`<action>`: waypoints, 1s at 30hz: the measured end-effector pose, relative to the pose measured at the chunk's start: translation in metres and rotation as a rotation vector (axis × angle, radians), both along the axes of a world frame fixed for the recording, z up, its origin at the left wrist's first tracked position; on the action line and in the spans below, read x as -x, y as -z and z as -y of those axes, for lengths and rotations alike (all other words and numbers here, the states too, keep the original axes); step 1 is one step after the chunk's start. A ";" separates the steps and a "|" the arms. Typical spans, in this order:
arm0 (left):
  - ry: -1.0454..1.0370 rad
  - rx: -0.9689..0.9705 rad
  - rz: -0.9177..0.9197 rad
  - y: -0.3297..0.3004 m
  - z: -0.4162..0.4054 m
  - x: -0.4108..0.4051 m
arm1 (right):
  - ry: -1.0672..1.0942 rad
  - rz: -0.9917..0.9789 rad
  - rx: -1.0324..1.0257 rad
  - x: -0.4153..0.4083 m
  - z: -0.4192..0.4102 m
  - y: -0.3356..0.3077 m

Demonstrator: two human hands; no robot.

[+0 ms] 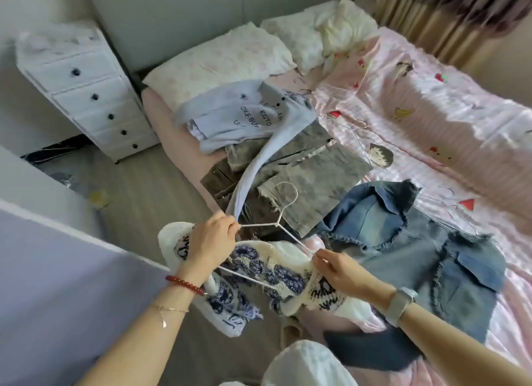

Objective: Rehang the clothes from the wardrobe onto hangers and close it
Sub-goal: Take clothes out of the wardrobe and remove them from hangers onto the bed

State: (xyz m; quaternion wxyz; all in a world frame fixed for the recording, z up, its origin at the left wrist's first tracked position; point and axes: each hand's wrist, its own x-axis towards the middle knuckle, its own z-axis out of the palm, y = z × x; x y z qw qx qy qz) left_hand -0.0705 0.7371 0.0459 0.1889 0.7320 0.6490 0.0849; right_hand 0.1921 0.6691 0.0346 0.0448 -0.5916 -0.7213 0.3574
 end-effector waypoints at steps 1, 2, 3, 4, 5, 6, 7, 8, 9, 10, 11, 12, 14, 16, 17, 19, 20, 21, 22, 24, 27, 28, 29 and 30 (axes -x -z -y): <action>0.034 0.029 -0.024 0.005 -0.012 -0.016 | 0.024 -0.013 0.036 -0.010 -0.001 0.003; 0.060 0.065 -0.026 0.010 -0.022 -0.033 | 0.074 0.009 0.036 -0.023 -0.005 0.004; 0.080 0.104 -0.009 0.015 -0.032 -0.053 | 0.141 0.056 0.014 -0.041 -0.010 0.006; 0.099 0.141 0.014 0.020 -0.041 -0.075 | 0.215 0.117 -0.024 -0.060 -0.015 0.007; 0.123 0.174 0.033 0.024 -0.050 -0.098 | 0.289 0.183 -0.060 -0.082 -0.020 0.009; 0.154 0.199 0.046 0.028 -0.058 -0.123 | 0.364 0.246 -0.090 -0.105 -0.024 0.011; 0.190 0.213 0.057 0.031 -0.066 -0.149 | 0.440 0.299 -0.122 -0.127 -0.026 0.013; 0.224 0.213 0.066 0.033 -0.075 -0.176 | 0.515 0.341 -0.159 -0.149 -0.028 0.016; 0.255 0.203 0.076 0.035 -0.084 -0.204 | 0.588 0.372 -0.200 -0.170 -0.030 0.021; 0.287 0.193 0.088 0.037 -0.093 -0.232 | 0.666 0.388 -0.236 -0.190 -0.031 0.027; 0.323 0.191 0.104 0.040 -0.100 -0.260 | 0.748 0.389 -0.265 -0.209 -0.031 0.034; 0.363 0.204 0.120 0.044 -0.107 -0.287 | 0.836 0.385 -0.291 -0.226 -0.030 0.042; 0.441 0.256 0.146 0.055 -0.114 -0.332 | 1.010 0.398 -0.326 -0.253 -0.027 0.062; 0.508 0.272 0.139 0.070 -0.118 -0.367 | 1.134 0.421 -0.317 -0.275 -0.025 0.086; 0.540 0.253 0.114 0.079 -0.119 -0.380 | 1.172 0.416 -0.305 -0.286 -0.026 0.098; 0.609 0.176 0.059 0.096 -0.123 -0.405 | 1.219 0.402 -0.297 -0.311 -0.030 0.116; 0.644 0.138 0.045 0.103 -0.126 -0.417 | 1.231 0.406 -0.305 -0.325 -0.034 0.121; 0.675 0.117 0.043 0.109 -0.128 -0.429 | 1.239 0.417 -0.318 -0.339 -0.038 0.125; 0.695 0.115 0.047 0.116 -0.131 -0.439 | 1.248 0.433 -0.335 -0.354 -0.043 0.128; 0.712 0.150 0.032 0.131 -0.137 -0.456 | 1.264 0.476 -0.361 -0.384 -0.055 0.133; 0.756 0.231 -0.084 0.158 -0.140 -0.467 | 1.316 0.526 -0.339 -0.423 -0.069 0.147; 0.774 0.275 -0.133 0.168 -0.139 -0.467 | 1.346 0.525 -0.320 -0.431 -0.073 0.154; 0.796 0.322 -0.185 0.179 -0.137 -0.465 | 1.378 0.519 -0.290 -0.437 -0.077 0.163; 0.825 0.362 -0.244 0.190 -0.134 -0.461 | 1.405 0.519 -0.247 -0.438 -0.081 0.173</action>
